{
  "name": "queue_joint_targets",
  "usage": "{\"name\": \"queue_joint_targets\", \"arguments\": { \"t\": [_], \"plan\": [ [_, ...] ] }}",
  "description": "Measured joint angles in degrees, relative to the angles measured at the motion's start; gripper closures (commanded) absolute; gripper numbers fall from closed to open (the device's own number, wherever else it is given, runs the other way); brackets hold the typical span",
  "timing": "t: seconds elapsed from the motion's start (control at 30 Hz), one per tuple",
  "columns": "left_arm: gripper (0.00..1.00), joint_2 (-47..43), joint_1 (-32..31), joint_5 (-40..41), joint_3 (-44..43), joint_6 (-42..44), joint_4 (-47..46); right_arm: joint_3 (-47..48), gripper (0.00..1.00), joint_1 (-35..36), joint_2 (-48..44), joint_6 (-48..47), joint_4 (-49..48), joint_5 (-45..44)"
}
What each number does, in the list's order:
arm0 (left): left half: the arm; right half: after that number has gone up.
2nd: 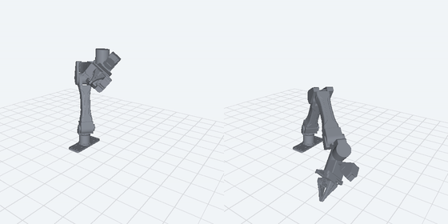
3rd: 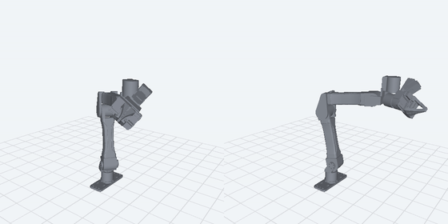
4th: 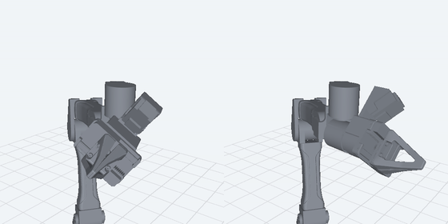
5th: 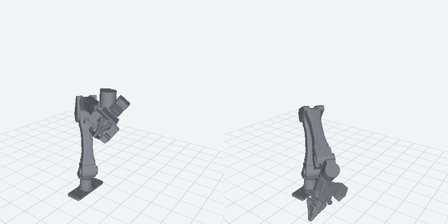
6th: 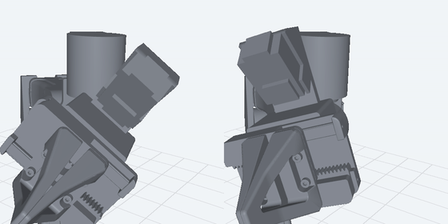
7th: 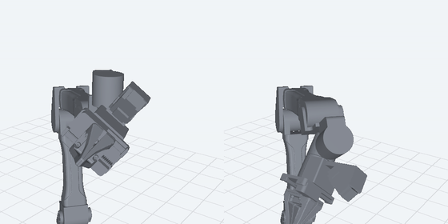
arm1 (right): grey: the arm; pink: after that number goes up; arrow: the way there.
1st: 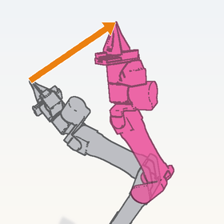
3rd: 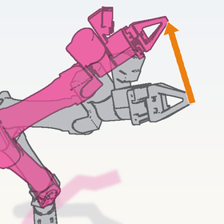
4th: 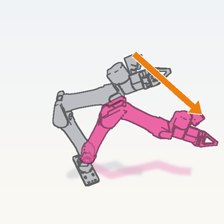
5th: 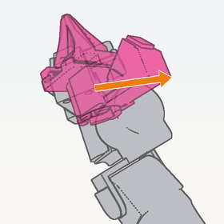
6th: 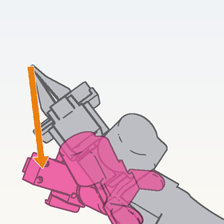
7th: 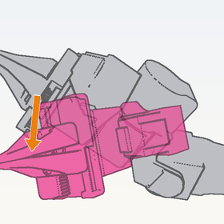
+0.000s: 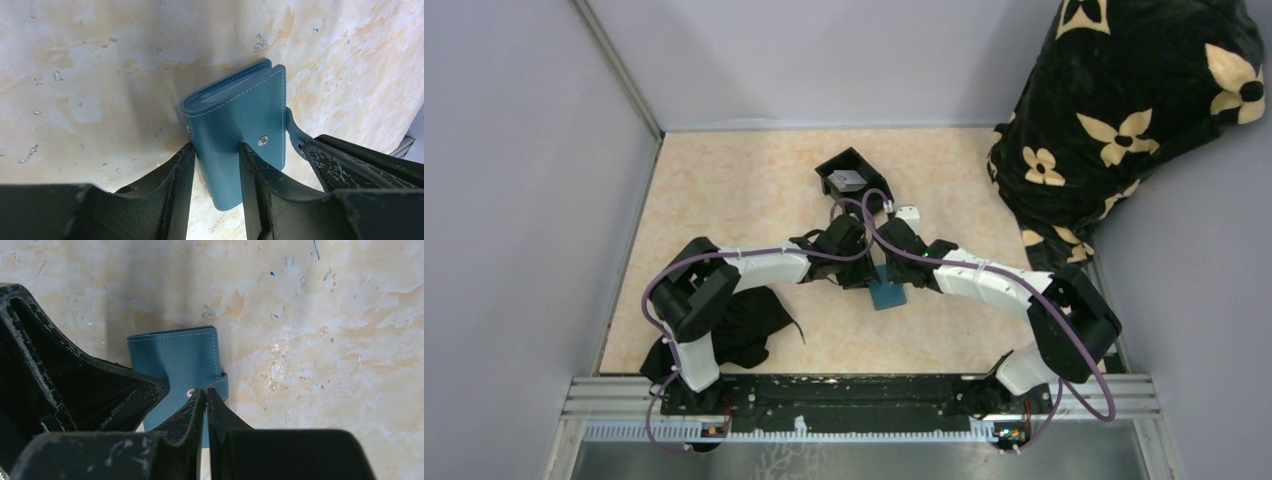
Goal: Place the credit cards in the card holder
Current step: Close the card holder at the center of the board.
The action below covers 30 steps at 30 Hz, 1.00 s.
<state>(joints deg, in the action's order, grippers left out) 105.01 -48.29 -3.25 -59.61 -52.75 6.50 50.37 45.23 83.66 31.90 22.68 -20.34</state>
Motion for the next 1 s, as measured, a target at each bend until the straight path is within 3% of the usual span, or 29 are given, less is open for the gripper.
{"name": "queue_joint_targets", "arguments": {
  "t": [1.0],
  "plan": [
    [0.68,-0.15,1.86,-4.37,5.88,-3.15,-10.99,-0.02,1.0,1.22,2.75,-0.39,-0.39,-0.04]
  ]
}}
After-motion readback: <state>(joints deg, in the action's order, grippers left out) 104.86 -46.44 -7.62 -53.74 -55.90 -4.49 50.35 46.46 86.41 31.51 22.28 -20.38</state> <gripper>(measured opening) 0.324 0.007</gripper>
